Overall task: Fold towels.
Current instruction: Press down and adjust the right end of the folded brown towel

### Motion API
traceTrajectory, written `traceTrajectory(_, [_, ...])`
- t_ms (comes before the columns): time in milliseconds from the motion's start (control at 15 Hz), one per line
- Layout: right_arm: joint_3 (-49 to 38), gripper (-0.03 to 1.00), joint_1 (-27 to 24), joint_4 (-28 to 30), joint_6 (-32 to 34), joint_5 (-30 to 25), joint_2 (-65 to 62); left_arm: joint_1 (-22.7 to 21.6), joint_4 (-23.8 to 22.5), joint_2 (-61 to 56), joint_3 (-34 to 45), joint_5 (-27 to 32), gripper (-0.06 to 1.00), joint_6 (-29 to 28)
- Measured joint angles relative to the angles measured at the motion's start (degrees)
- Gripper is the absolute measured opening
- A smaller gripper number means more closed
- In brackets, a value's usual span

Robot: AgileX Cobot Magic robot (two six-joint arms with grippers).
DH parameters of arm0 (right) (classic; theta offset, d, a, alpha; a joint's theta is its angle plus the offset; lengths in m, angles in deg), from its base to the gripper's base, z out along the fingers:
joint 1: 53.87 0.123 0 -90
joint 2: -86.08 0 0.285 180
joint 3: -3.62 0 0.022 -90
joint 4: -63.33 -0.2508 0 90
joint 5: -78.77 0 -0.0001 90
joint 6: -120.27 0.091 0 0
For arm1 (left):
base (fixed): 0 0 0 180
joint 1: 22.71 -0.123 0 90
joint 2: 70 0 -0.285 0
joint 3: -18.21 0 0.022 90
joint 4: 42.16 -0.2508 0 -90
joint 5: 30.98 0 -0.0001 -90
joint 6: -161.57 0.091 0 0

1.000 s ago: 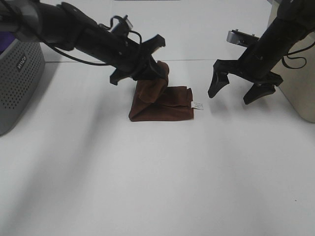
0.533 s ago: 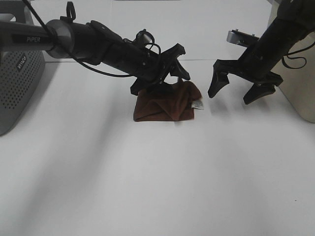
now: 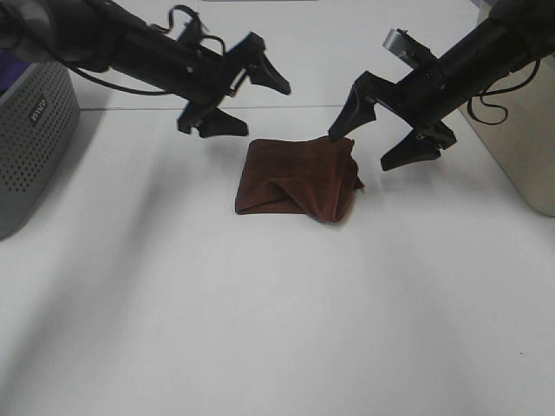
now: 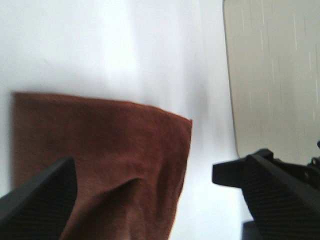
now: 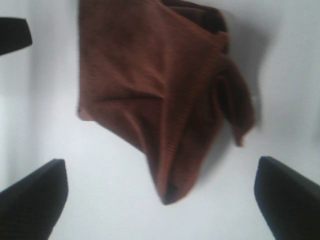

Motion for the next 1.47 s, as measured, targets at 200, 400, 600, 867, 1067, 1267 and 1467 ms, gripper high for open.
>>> traceTrajectory(200, [0.0,0.96,1.2,-17.59,-10.2,-1.49,0.0,-4.87,-5.27,-1.38,-0.23,1.2,0.83,0.0])
traceTrajectory(400, [0.0,0.96,2.98,-25.9,-14.32,-1.43,2.75,-5.27,-11.97,-1.38,-0.23,3.09,0.83,-0.06])
traceTrajectory(600, [3.15,0.96,3.32,-28.02,-15.3,-1.2,10.77,-5.27,-14.27,-1.38,-0.23,4.41,0.83,-0.29])
traceTrajectory(867, [3.9,0.96,2.98,-23.43,-14.27,2.58,12.66,-5.27,-15.13,-1.38,-0.23,5.67,0.83,-0.29])
traceTrajectory(1067, [3.95,0.96,2.01,-20.68,-11.75,2.58,12.43,-5.27,-16.39,-1.38,-0.23,5.79,0.83,-0.29])
traceTrajectory(1267, [4.01,0.96,0.97,-17.25,-11.17,2.12,11.06,-5.27,-16.96,-1.38,-0.23,6.07,0.83,-0.29])
traceTrajectory(1467, [4.01,0.96,0.06,-13.12,-10.08,1.83,7.39,-5.27,-17.13,-1.38,-0.23,6.76,0.83,-0.29])
